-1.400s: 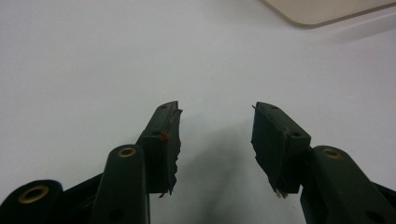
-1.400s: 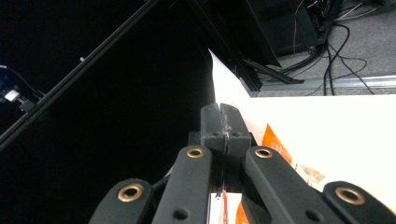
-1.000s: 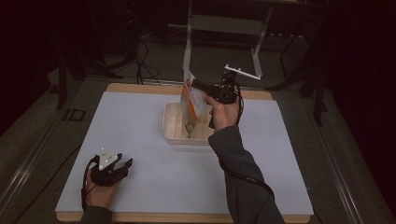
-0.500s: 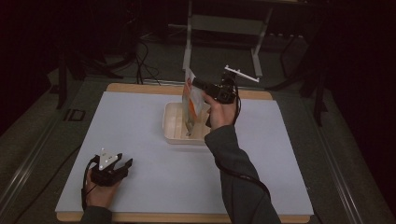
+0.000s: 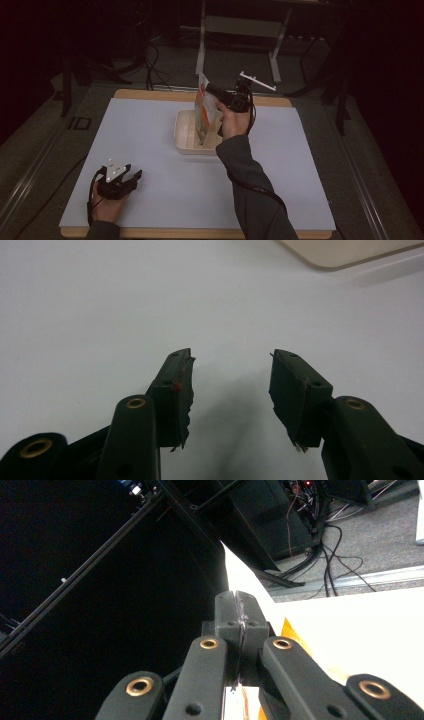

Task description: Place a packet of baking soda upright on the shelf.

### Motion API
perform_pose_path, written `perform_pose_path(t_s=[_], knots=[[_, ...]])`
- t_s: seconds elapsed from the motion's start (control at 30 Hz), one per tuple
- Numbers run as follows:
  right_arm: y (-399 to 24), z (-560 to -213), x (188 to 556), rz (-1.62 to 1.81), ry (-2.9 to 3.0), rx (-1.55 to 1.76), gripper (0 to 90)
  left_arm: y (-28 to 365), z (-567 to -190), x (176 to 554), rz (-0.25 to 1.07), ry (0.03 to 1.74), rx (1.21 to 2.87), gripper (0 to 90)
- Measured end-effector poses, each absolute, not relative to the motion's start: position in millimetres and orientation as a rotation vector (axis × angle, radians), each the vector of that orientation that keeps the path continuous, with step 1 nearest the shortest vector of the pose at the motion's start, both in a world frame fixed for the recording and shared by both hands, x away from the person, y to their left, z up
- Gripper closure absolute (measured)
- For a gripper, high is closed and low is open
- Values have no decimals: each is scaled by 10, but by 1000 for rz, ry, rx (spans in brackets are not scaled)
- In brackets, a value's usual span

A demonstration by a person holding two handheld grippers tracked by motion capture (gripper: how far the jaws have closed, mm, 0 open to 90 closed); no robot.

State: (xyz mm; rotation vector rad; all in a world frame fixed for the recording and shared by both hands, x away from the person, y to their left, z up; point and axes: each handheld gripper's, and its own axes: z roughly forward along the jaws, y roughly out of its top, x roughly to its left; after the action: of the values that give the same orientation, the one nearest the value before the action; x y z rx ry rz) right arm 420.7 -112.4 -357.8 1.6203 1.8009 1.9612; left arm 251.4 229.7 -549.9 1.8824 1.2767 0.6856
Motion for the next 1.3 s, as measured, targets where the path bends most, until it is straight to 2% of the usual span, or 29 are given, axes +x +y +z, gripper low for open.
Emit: perform_pose_path(t_s=[1.3], knots=[[-924, -4046, 4276, 1842, 1813, 1711, 900, 2296, -5496, 2512, 683, 1272, 1886, 513]])
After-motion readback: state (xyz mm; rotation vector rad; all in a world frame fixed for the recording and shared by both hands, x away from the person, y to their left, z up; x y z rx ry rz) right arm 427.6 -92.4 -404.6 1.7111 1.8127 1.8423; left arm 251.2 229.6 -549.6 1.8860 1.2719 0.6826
